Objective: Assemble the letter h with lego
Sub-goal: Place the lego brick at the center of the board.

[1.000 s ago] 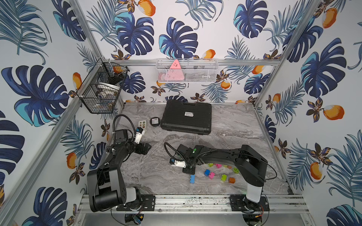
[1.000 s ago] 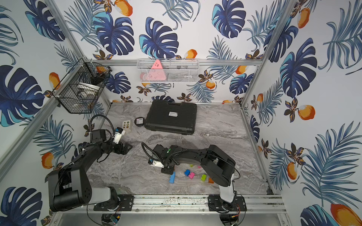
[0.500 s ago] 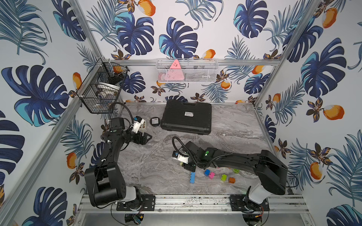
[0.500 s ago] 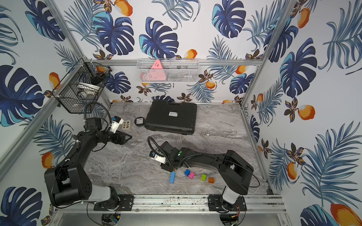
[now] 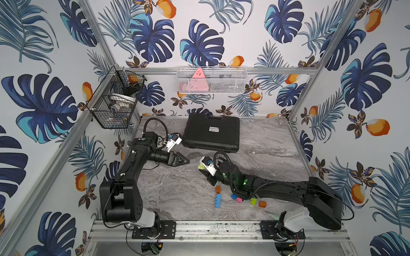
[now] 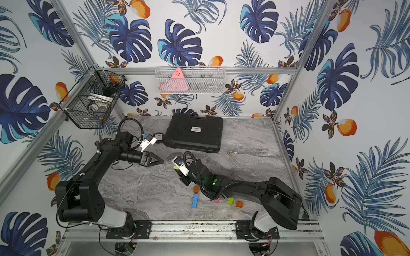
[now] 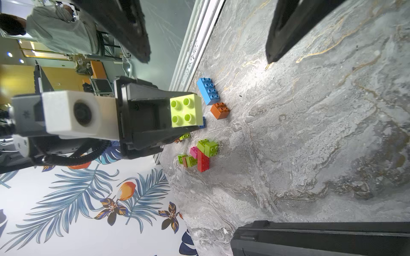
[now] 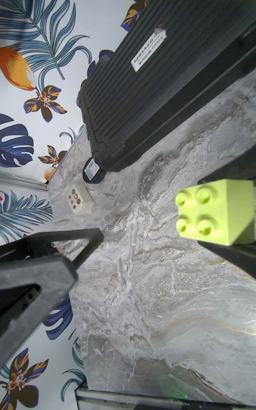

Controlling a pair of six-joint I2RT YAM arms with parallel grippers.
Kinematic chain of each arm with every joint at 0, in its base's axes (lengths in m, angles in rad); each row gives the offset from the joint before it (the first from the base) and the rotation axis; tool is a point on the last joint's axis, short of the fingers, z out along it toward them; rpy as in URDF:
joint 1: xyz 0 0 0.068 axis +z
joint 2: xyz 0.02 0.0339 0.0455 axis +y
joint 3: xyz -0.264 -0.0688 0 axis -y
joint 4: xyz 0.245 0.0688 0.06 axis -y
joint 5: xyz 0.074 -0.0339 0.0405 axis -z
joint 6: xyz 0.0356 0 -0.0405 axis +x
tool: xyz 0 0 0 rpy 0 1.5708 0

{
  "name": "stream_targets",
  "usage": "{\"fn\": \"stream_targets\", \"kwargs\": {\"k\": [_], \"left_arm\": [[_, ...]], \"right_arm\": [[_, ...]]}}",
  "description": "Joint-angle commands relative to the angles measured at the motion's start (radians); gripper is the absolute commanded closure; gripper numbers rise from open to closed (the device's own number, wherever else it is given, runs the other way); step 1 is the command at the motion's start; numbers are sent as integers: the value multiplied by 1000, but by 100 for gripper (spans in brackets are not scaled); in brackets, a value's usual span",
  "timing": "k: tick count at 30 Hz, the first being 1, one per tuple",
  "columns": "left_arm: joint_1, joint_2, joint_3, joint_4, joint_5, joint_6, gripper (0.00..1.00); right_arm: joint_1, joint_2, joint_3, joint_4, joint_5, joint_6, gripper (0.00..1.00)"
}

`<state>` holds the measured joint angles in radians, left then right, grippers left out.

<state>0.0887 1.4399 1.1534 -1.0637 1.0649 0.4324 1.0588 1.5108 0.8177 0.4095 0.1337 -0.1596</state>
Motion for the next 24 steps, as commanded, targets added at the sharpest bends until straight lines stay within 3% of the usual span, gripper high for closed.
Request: {"fn": "stream_targets", "kwargs": {"k": [1,7,12,17,24], "left_arm": [[-35,-63,-34,164,-40,-188,11],[-132,-56,-27,167,-85,-236,13],[-186,-65,-45,208,-117,-283,25],[-228,-63,-51,208,-147,-267,43],[-244,-43,-52,184,-145,-239,49]], "right_arm": [[11,20,26,60,4,18,66],[41,53,56,68,21,-1,66],[64,84,90,59,61,-17,66],[68,106,110,61,77,-11,66],[72,118,113,69,144,-9,66]]}}
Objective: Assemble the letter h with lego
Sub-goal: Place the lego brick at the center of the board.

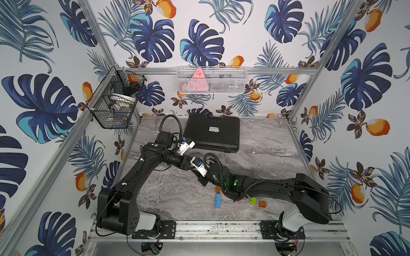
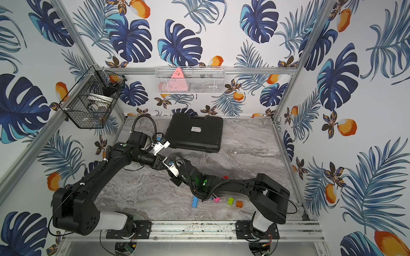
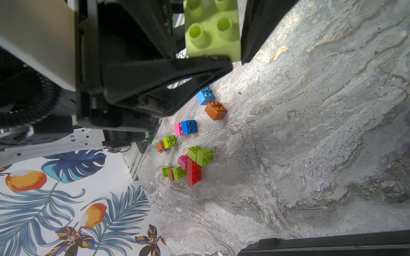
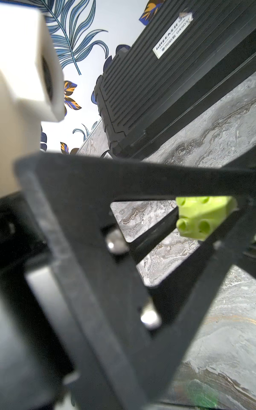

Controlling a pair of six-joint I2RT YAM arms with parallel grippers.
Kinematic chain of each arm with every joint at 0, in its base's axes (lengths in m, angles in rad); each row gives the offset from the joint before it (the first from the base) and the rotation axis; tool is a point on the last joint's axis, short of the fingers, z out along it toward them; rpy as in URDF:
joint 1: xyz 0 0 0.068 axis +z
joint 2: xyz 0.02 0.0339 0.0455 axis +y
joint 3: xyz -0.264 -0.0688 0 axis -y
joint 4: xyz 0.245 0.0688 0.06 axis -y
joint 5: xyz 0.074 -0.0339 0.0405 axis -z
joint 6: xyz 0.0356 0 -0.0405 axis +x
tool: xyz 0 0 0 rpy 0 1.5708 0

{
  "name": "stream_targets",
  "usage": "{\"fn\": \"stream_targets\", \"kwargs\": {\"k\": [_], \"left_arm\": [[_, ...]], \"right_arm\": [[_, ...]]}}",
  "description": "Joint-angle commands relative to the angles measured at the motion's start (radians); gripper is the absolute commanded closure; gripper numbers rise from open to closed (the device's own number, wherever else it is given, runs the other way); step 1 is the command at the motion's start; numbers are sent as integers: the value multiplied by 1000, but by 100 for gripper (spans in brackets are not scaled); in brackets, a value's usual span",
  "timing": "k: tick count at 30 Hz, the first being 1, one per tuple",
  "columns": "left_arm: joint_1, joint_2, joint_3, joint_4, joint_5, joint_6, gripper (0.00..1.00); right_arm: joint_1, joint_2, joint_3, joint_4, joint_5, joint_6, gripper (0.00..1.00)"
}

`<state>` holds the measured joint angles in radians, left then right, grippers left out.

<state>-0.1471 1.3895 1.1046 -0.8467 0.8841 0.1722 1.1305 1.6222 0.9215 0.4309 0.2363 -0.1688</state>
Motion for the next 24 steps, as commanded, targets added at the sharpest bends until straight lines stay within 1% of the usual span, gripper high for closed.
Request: {"fn": "stream_targets", "kwargs": {"k": [1,4,6,8,11,15,18,20,22,24], "left_arm": [[-9,11,-3,-36,38,24,53],[-14,16,-6,-35,34,31,69],[-13,17,-5,-36,36,36,76],[-13,17,-1,-38,40,41,84],[-12,18,-3,-26,31,46,86],[-13,31,-2,16,-25,44,86],[-14,40,-13,83,-129,61,88],[-20,43,-42,156,-191,66,88],[-46,43,-91,256,-282,76,88],[-87,51,-134,328,-366,106,88]], "right_arm": [[0,8,13,46,48,-4,66],[0,16,13,58,76,6,65],[0,18,14,60,77,5,65],[-1,16,17,51,75,7,61],[2,-5,-7,53,63,22,54],[2,-83,-79,2,-21,58,37],[2,-163,-137,-107,-62,128,36],[2,-220,-188,-161,-62,207,36],[1,-275,-235,-219,-37,322,35],[1,-297,-241,-334,49,462,35]]}}
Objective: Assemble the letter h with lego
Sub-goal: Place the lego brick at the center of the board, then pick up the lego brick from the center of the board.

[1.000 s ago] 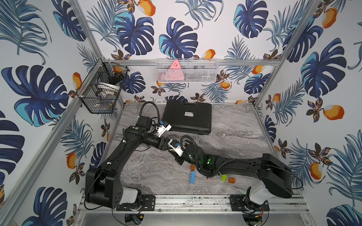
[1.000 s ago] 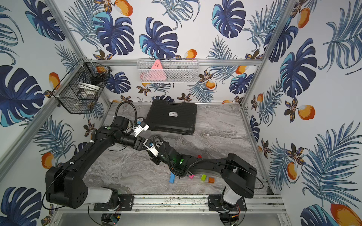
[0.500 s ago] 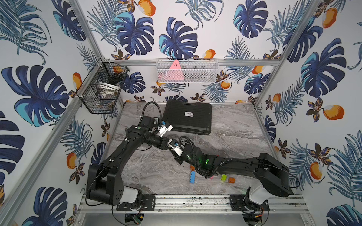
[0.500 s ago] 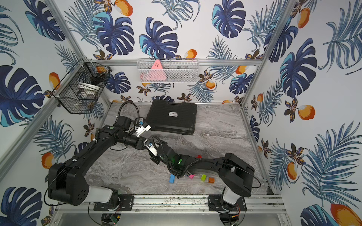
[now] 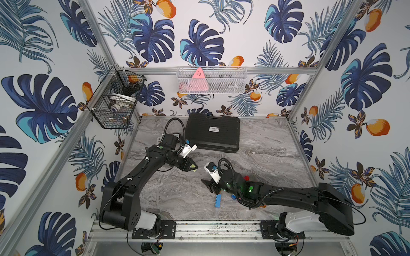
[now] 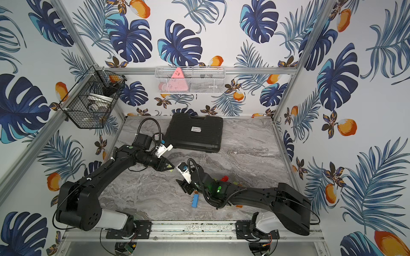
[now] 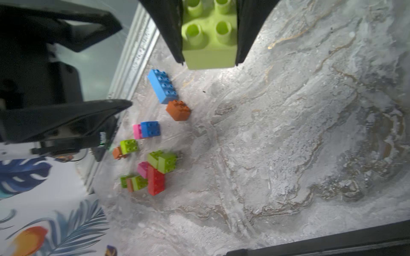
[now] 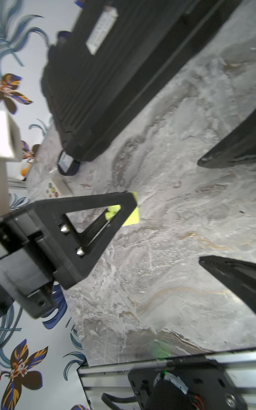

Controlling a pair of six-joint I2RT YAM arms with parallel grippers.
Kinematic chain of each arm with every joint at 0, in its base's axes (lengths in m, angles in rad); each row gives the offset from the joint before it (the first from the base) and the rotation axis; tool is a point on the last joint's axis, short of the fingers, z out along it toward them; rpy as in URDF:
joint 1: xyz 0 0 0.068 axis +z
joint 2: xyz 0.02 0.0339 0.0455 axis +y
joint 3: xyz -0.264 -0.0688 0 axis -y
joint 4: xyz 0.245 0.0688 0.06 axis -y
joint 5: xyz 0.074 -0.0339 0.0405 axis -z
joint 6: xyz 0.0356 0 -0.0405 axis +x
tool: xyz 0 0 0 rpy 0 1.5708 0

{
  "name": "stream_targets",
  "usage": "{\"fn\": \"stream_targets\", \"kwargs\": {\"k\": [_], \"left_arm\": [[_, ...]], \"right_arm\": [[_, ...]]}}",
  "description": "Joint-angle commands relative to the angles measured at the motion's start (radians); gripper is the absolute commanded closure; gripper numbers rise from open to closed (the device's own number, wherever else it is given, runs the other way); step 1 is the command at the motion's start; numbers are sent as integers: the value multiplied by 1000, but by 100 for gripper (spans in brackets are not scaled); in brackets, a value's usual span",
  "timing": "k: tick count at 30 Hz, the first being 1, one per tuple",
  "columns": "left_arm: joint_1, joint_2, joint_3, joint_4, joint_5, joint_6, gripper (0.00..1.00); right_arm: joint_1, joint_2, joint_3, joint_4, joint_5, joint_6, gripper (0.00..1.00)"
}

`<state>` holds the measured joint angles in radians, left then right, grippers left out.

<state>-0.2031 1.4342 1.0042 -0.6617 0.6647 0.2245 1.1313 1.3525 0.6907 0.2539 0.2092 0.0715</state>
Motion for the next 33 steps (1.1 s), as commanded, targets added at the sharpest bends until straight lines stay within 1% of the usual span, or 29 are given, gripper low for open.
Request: {"fn": "stream_targets", "kwargs": {"k": [1,3,4,6,8,10,13,17,20,21,25,28,30,33], "left_arm": [[-54,14,-56,175,-185,75,88],[-87,33,-89,223,-224,116,88],[-99,44,-107,253,-236,138,88],[-122,64,-145,301,-256,182,87],[-144,83,-176,329,-265,210,85],[-159,90,-205,356,-265,222,83],[-167,95,-220,376,-289,239,79],[-167,114,-215,367,-292,251,64],[-167,129,-201,346,-285,250,47],[-167,131,-197,340,-281,249,43],[-164,124,-187,331,-277,237,38],[-136,107,-161,289,-241,228,37],[-78,86,-131,225,-165,233,36],[36,50,-94,118,-32,270,32]], "right_arm": [[0,-29,8,-253,132,309,35],[-1,-13,58,-444,256,499,35],[-5,3,89,-542,294,577,35],[-18,35,133,-662,288,645,34],[-26,63,157,-706,222,666,34],[-31,86,160,-702,138,693,35],[-33,121,167,-698,49,730,36],[-48,159,177,-703,-4,750,40],[-67,169,181,-685,-55,755,41],[-67,172,188,-685,-63,753,41],[-70,197,211,-687,-75,754,42],[-71,230,230,-681,-84,753,42],[-77,260,251,-689,-85,758,44],[-92,305,271,-678,-83,774,46]]}}
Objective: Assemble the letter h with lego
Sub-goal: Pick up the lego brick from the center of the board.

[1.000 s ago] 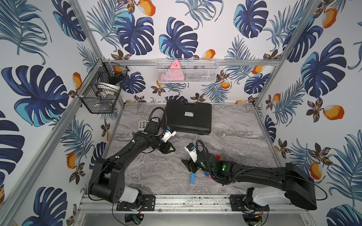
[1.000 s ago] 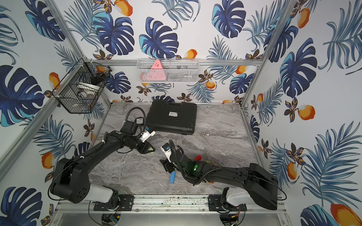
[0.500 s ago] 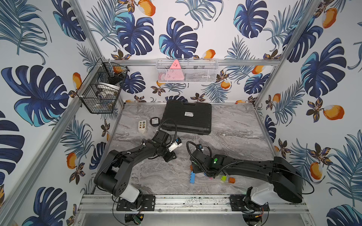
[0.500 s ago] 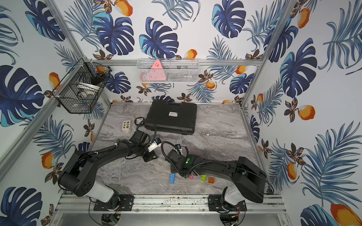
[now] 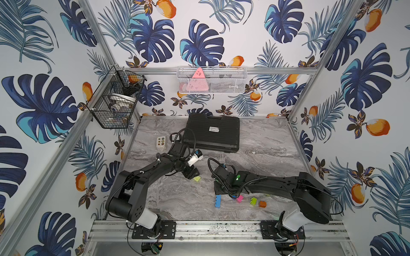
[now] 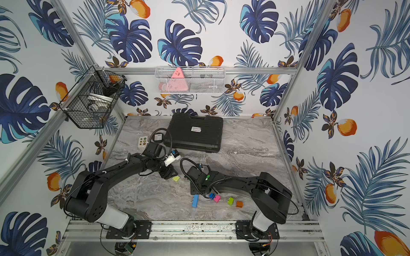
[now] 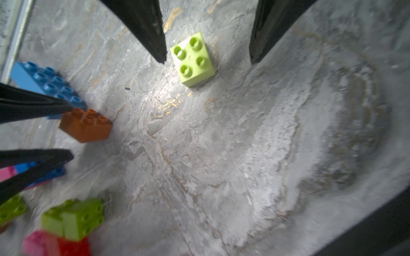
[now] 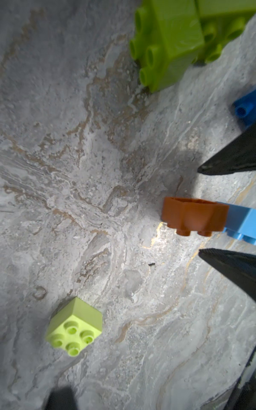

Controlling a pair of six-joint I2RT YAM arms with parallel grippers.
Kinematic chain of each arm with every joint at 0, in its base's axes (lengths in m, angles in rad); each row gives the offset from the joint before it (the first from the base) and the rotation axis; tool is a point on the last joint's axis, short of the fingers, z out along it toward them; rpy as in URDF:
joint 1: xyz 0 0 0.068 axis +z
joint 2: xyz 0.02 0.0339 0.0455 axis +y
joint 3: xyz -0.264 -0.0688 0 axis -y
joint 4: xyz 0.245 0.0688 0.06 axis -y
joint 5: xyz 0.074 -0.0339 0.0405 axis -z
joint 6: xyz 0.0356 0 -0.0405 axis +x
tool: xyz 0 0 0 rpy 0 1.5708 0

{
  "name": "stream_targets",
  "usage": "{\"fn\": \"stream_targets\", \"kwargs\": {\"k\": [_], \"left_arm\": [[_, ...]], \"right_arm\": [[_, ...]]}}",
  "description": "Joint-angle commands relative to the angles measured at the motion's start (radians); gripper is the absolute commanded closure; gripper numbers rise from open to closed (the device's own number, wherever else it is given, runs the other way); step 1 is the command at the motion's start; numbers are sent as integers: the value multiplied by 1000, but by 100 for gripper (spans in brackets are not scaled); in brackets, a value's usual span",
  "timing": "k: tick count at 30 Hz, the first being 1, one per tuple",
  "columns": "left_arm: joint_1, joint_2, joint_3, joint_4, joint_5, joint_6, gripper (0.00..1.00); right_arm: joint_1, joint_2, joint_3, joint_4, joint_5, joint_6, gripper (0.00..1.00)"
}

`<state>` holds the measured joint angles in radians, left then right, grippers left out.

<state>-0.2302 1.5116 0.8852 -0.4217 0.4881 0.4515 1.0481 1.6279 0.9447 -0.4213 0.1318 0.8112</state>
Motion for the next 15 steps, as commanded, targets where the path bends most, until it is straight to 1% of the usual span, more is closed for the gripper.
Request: {"fn": "stream_targets", "kwargs": {"k": [1,4,8,12,15], "left_arm": [[95,-41,27,-142,169,52,32],[167,-86,20,-190,213,75,32],[216,-135,12,-230,261,93,30],[228,-164,42,-253,302,86,29],[227,-174,105,-321,354,141,29]], "right_arm": [[-15,41,21,4,-9,37,47],[-18,86,44,1,0,37,51],[-34,117,42,31,-27,40,60],[-52,104,47,57,-61,26,71],[-84,49,36,97,-125,37,73]]}}
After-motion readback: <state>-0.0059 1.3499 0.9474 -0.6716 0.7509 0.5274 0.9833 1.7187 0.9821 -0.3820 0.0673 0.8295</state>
